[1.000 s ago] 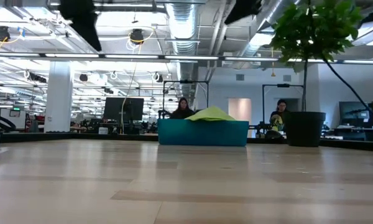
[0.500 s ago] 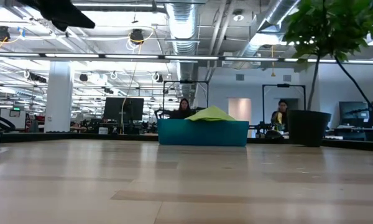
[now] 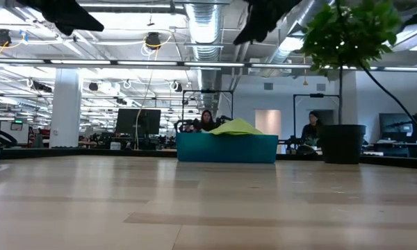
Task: Fold microfiber towels
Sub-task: Return to Home Position
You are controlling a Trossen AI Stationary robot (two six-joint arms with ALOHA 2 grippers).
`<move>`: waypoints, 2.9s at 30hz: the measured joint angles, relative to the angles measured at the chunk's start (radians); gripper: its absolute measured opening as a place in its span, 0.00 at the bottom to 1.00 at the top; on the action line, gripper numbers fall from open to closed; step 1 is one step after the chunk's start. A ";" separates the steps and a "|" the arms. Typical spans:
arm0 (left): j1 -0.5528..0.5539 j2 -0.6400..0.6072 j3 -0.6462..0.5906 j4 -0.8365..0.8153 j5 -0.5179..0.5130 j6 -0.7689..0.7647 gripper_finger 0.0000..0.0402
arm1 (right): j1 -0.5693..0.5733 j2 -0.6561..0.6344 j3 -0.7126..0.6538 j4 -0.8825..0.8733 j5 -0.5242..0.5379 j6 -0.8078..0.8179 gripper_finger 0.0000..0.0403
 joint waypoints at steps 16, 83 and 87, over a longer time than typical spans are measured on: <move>0.000 0.000 0.000 -0.065 -0.007 -0.040 0.00 | 0.050 0.031 0.000 -0.159 0.171 0.037 0.01; 0.000 -0.431 -0.406 0.290 0.124 -0.012 0.00 | 0.303 -1.092 -1.425 1.006 0.233 0.452 0.02; 0.000 -0.431 -0.460 0.332 0.124 -0.006 0.00 | 0.303 -1.132 -1.454 1.007 0.236 0.448 0.02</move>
